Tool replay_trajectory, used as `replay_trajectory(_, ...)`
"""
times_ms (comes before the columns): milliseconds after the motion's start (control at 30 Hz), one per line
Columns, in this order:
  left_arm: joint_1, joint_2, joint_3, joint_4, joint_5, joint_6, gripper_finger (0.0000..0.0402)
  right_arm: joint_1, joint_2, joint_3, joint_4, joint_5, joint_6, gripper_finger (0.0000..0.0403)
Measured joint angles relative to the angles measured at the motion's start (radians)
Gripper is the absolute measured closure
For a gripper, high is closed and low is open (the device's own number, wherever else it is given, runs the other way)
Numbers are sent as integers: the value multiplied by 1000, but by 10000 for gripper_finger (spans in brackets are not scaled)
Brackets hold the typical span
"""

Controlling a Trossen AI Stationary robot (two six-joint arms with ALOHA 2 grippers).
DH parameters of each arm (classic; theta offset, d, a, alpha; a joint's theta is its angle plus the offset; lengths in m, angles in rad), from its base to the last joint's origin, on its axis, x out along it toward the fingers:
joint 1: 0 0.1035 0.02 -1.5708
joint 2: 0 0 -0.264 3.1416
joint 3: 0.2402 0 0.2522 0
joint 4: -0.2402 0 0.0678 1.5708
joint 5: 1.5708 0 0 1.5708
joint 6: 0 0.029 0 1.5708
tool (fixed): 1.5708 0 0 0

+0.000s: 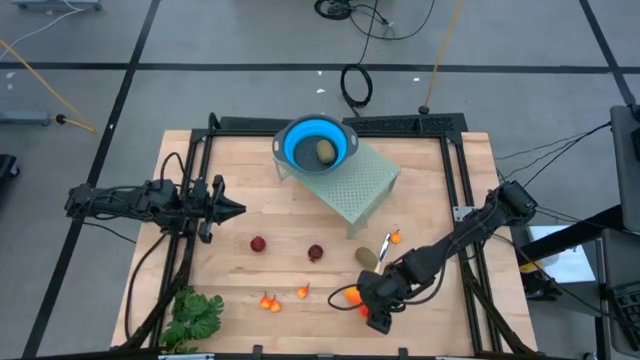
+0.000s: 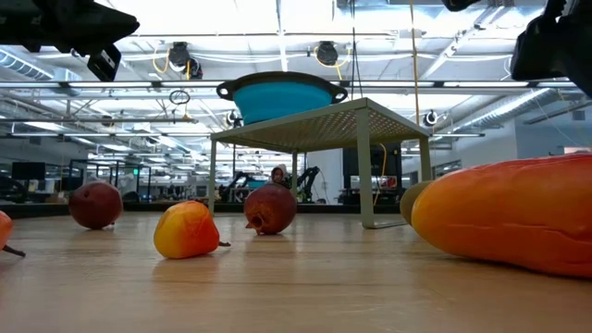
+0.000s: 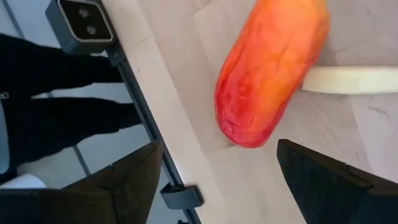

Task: Pick & Place Fruit
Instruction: Put the mango into the blue strainer bowl on the shelf

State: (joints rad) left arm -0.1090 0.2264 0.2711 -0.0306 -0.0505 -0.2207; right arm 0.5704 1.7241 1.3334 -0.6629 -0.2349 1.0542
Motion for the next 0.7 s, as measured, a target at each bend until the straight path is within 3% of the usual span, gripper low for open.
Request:
replay_trajectory(233, 0, 0, 0, 0, 0, 0, 376, 0, 0, 0, 7, -1, -129, 94)
replay_trajectory(700, 0, 0, 0, 0, 0, 1, 376, 0, 0, 0, 13, 4, -143, 94)
